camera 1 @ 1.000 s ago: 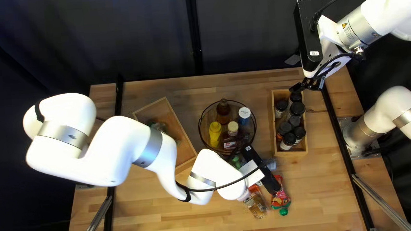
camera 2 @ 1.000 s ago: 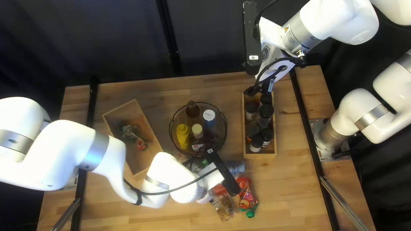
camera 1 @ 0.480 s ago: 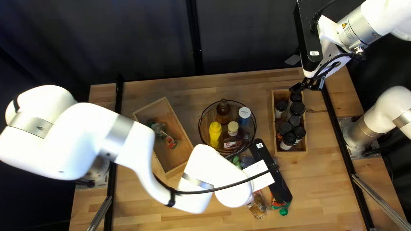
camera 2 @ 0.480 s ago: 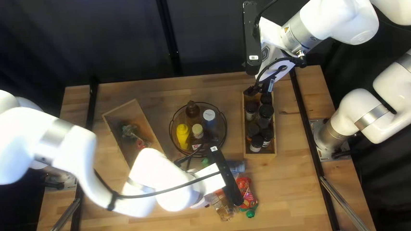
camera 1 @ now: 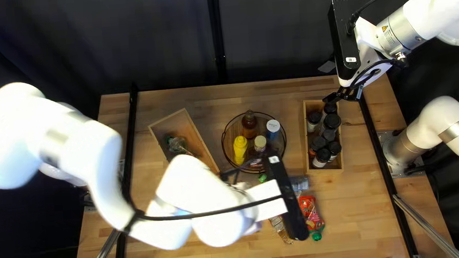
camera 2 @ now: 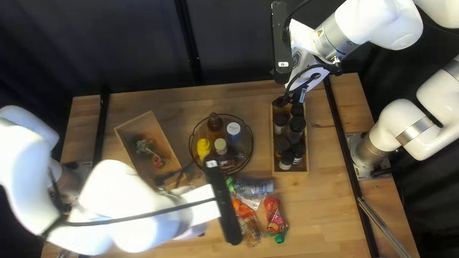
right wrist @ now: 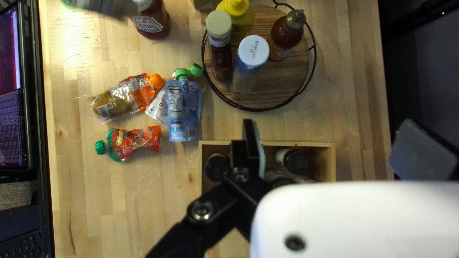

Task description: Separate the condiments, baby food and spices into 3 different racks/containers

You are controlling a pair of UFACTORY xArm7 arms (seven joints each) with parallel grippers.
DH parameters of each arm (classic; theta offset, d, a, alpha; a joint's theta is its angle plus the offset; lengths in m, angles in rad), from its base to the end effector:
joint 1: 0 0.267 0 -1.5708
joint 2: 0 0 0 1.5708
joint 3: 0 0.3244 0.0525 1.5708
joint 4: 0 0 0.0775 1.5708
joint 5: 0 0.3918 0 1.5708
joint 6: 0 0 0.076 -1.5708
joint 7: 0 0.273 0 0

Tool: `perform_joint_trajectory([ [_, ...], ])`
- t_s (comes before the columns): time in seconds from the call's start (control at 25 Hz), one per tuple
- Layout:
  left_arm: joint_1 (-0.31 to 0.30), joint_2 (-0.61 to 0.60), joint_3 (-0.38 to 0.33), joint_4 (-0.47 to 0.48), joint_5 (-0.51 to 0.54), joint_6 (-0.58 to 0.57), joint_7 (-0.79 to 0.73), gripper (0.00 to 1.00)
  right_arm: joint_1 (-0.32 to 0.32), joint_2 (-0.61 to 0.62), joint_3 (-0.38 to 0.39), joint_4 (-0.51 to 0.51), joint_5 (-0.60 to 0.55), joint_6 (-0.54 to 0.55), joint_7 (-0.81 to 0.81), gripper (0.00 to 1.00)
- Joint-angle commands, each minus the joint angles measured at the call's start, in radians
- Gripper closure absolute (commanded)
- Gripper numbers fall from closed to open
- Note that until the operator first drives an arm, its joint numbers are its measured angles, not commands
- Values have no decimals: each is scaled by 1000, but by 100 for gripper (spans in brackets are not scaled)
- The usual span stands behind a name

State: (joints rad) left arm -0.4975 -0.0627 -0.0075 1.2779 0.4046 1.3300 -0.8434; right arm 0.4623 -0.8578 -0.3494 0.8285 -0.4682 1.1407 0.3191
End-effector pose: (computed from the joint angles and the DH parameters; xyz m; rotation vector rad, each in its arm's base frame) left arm 0.4974 -0.1639 0.3274 -2.7974 -0.3412 -0.3625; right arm 0.4020 -0.0544 0.4268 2.9614 -0.1122 0.8293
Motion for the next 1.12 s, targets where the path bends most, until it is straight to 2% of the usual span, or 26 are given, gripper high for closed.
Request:
perform_joint_trajectory([
  [0.04, 29, -109, 33, -129, 14, -14, 7, 100, 0, 0, 0, 0, 0, 0, 0, 0],
  [0.08, 32, -114, 36, -138, 14, -17, 6, 100, 0, 0, 0, 0, 0, 0, 0, 0],
  [0.16, 50, -170, 59, -228, 20, -54, 5, 100, 0, 0, 0, 0, 0, 0, 0, 0],
  [0.36, 79, -241, 93, -373, 27, -131, -29, 100, 0, 0, 0, 0, 0, 0, 0, 0],
  [0.88, 94, -318, 91, -580, 38, -258, -160, 100, 0, 0, 0, 0, 0, 0, 0, 0],
  [1.12, 134, -314, 156, -652, 25, -342, -154, 100, 0, 0, 0, 0, 0, 0, 0, 0],
])
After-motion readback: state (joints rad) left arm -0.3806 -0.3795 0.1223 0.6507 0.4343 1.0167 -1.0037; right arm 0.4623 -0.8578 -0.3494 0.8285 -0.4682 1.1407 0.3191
